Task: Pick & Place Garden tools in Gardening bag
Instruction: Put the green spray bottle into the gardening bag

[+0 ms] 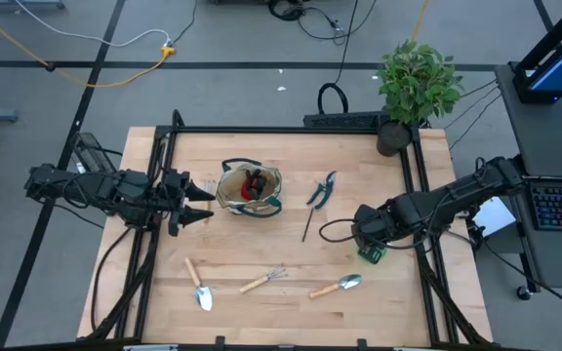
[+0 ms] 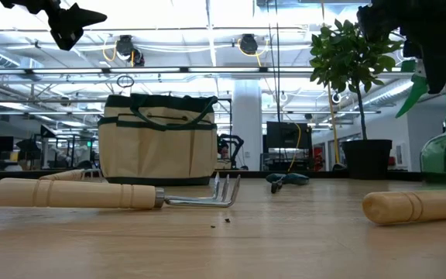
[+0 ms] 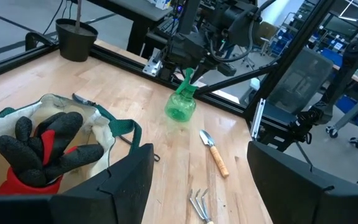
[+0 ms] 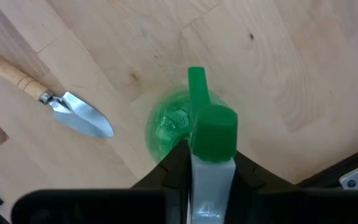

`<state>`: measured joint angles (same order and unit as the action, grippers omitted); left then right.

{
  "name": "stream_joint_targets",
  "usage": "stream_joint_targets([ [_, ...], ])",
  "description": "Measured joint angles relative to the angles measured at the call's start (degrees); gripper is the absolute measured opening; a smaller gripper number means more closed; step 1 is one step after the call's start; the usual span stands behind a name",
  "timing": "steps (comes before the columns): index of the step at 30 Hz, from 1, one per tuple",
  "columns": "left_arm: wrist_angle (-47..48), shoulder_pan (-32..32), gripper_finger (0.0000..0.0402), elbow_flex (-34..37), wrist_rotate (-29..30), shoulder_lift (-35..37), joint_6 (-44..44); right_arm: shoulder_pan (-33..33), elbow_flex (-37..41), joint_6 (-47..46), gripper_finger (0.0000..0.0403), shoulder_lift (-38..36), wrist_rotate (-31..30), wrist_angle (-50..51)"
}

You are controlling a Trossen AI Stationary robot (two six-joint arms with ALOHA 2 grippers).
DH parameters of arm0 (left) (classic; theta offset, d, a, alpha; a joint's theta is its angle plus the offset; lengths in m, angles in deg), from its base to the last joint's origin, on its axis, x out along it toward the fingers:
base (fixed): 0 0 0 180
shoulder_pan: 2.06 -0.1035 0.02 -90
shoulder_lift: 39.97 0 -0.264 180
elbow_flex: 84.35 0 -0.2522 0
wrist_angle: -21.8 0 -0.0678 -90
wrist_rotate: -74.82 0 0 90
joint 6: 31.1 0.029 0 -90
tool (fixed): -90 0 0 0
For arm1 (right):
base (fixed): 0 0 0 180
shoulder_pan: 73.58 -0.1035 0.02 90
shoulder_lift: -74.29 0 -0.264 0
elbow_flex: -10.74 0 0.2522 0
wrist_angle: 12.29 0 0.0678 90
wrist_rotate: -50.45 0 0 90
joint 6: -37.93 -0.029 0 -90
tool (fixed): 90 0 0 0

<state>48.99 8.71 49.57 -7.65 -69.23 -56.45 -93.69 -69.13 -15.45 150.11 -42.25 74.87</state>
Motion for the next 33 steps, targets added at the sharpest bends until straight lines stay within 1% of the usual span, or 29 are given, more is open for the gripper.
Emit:
stream_joint_targets([
  [5, 0.0, 0.0, 0.0267, 0.0, 0.0, 0.0, -0.1, 1.8, 0.0, 1.0, 0.0046, -0.9, 0.1, 0.1],
  [9, 0.0, 0.0, 0.0267, 0.0, 0.0, 0.0, 0.0, 4.6, -1.5, 3.3, 0.0055, -1.9, 1.7, 0.3],
  [12, 0.0, 0.0, 0.0267, 0.0, 0.0, 0.0, 0.0, 6.6, -4.9, 6.4, 0.0048, -2.3, 1.7, 0.1],
  [17, 0.0, 0.0, 0.0267, 0.0, 0.1, 0.0, 1.0, 9.7, -13.0, 12.3, 0.0046, -2.3, 1.6, -1.5],
  [21, 0.0, 0.0, 0.0267, 0.0, 0.6, 0.0, 1.3, 12.2, -18.8, 16.5, 0.0047, -2.2, 1.5, -8.3],
  [24, 0.0, 0.0, 0.0267, 0.0, 0.6, 0.0, 1.6, 14.3, -21.4, 20.5, 0.0047, -2.3, 1.5, -16.8],
  [29, 0.0, 0.0, 0.0267, 0.0, 0.6, 0.0, 1.7, 17.7, -22.1, 27.4, 0.0047, -2.1, 1.5, -33.2],
  [33, 0.0, 0.0, 0.0267, 0.0, 0.6, 0.0, 1.7, 20.8, -22.2, 31.1, 0.0047, -0.5, 2.0, -41.6],
])
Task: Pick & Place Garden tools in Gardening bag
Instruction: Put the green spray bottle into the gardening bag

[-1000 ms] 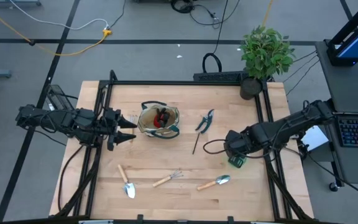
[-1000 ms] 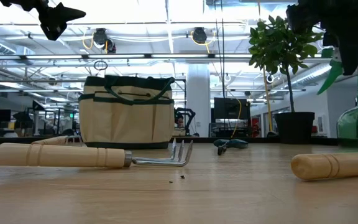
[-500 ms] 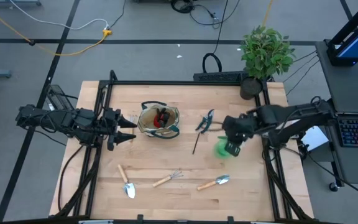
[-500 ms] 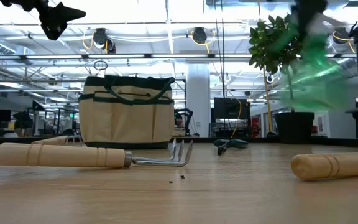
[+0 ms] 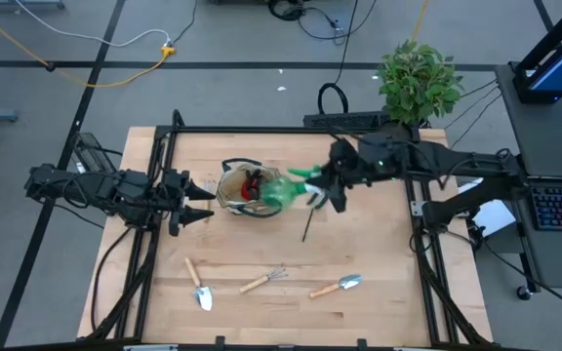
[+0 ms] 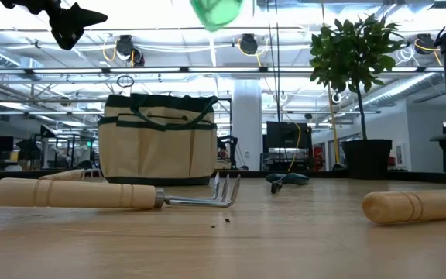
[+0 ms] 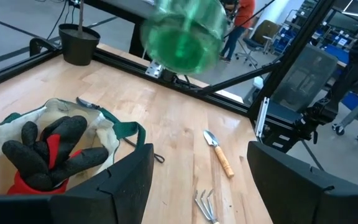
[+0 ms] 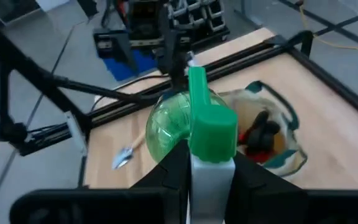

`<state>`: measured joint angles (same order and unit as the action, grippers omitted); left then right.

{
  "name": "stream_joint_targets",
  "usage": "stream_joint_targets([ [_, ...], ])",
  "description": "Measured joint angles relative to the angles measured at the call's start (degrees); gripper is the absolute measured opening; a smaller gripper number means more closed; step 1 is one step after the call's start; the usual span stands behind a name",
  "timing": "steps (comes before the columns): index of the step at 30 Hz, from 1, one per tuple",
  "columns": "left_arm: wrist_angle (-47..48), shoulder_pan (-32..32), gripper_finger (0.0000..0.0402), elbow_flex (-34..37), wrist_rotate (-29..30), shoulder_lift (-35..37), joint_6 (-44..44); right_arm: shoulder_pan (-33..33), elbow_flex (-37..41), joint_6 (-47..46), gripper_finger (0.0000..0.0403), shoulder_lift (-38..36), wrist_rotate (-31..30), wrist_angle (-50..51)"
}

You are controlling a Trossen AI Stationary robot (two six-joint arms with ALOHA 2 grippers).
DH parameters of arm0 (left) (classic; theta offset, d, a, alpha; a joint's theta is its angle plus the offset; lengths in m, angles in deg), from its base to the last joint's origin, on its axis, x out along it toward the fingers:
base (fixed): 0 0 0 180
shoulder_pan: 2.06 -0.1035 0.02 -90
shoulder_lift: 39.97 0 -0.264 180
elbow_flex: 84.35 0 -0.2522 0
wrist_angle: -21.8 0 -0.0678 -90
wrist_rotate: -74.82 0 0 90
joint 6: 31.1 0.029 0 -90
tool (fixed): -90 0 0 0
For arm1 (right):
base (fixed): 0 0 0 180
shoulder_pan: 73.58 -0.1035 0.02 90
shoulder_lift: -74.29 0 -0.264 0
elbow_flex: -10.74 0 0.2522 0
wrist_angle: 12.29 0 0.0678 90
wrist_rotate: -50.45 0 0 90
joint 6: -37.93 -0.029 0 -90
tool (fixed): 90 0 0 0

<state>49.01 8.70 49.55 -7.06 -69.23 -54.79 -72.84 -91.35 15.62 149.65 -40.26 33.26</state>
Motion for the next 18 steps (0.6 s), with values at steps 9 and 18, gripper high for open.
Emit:
stream_joint_targets([
  [9, 0.0, 0.0, 0.0267, 0.0, 0.0, 0.0, 0.0, 5.8, 0.1, 5.3, 0.0047, 7.6, 2.5, -6.5],
  [18, 0.0, 0.0, 0.0267, 0.0, 0.0, 0.0, -0.4, 9.3, -3.0, 12.4, 0.0047, 13.1, 2.5, -7.0],
])
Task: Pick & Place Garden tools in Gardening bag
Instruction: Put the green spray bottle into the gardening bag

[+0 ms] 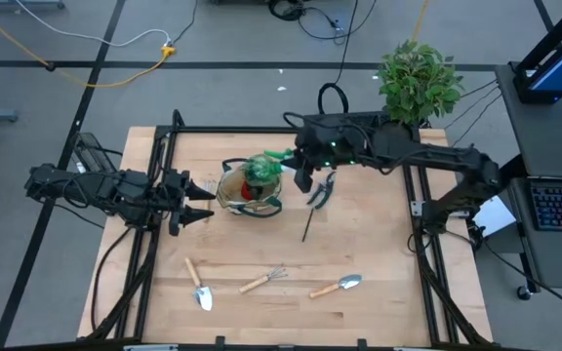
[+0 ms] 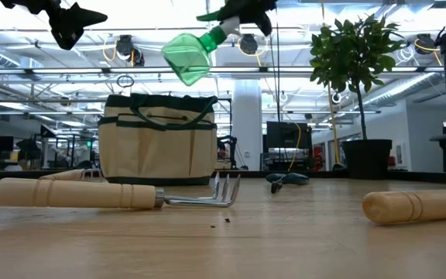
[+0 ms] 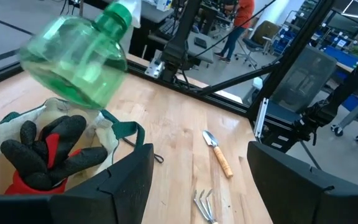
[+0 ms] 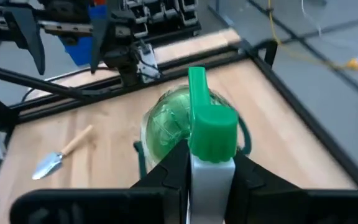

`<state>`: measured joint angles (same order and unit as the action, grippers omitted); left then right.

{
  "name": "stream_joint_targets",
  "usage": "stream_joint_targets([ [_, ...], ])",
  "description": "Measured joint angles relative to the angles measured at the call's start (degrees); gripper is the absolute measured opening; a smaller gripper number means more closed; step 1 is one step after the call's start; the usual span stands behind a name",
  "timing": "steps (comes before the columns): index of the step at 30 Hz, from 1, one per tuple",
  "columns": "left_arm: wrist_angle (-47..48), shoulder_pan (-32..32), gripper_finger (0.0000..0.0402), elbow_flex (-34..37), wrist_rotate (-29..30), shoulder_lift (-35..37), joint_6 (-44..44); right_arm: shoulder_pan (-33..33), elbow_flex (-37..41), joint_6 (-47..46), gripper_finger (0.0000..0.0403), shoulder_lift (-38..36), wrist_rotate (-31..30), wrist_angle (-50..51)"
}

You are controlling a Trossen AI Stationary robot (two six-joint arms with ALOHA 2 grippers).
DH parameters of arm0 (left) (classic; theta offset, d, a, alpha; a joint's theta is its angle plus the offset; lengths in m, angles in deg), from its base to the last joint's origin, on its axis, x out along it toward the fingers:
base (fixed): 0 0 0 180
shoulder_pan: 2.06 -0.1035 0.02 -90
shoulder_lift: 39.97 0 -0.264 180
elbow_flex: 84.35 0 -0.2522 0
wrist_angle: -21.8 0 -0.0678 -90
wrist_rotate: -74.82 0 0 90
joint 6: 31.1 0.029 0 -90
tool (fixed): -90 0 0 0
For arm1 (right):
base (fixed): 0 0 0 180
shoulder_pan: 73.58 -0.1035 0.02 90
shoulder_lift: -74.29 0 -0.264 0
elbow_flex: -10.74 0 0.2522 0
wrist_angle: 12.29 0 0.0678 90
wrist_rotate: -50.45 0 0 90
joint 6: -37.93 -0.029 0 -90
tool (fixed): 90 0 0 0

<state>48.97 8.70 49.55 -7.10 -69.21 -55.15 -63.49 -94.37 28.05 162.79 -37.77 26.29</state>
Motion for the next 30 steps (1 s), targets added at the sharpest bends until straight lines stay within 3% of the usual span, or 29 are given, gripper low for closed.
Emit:
stream_joint_targets([
  [9, -0.1, 0.0, 0.0267, 0.0, 0.0, 0.0, 0.3, -1.6, -5.9, 8.8, 0.0047, 5.9, 0.0, -1.5],
  [30, -0.4, 0.0, 0.0267, 0.0, 0.0, 0.0, 0.2, -1.9, -6.0, 13.0, 0.0047, 16.7, 3.0, -4.6],
])
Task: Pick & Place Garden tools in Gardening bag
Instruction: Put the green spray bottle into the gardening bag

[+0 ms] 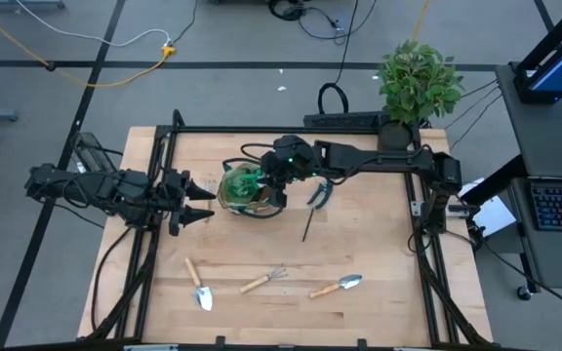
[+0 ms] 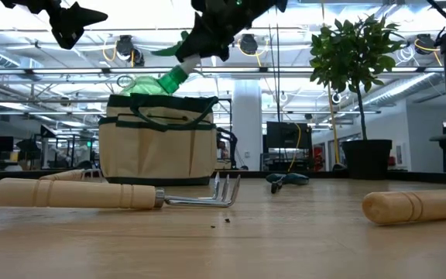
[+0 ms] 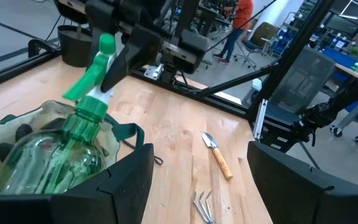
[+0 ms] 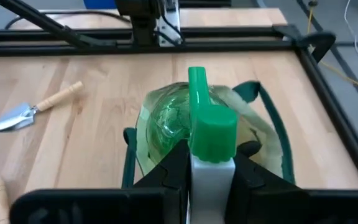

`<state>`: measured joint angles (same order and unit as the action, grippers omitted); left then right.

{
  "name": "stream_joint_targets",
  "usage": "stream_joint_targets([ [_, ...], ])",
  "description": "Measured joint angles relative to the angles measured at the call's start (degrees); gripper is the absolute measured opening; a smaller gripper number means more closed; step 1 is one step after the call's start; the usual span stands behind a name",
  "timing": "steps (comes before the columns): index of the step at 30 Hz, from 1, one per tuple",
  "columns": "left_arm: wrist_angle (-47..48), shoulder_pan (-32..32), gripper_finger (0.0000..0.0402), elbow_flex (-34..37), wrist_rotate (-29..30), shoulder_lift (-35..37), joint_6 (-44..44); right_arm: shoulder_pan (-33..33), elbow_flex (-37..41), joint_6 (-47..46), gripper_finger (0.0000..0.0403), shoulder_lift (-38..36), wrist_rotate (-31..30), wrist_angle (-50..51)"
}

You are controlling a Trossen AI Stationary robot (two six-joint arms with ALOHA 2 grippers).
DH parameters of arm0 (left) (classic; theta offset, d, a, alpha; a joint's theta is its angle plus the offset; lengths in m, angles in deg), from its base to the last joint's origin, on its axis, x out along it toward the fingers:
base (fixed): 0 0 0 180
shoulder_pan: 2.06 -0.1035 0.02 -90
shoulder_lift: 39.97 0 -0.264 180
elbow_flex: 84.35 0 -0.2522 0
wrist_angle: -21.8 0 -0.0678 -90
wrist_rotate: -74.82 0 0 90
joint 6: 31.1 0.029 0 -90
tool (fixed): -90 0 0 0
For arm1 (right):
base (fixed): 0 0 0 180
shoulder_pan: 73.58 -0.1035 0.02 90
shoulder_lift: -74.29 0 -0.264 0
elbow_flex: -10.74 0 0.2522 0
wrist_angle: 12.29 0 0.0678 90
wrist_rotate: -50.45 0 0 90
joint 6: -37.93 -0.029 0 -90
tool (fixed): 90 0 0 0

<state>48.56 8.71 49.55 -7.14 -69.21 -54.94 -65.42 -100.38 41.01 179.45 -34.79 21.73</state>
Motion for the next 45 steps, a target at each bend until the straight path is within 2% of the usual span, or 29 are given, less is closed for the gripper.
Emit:
stream_joint_targets([
  [14, 0.0, 0.0, 0.0267, 0.0, 0.0, 0.0, 0.7, 0.0, 0.0, 0.7, 0.0054, -0.1, -0.2, 0.2],
  [28, 0.0, 0.0, 0.0267, 0.0, 0.0, 0.0, 0.7, -0.3, 0.0, 0.7, 0.0110, -0.1, -0.1, -0.1],
  [37, 0.0, 0.0, 0.0267, 0.0, 0.0, 0.0, 0.9, -0.4, 0.0, 0.7, 0.0161, 0.0, 0.0, -2.7],
  [45, 0.0, 0.0, 0.0267, 0.0, -0.5, 0.0, 0.9, -0.4, 0.0, -2.2, 0.0193, 4.6, 2.4, -8.1],
])
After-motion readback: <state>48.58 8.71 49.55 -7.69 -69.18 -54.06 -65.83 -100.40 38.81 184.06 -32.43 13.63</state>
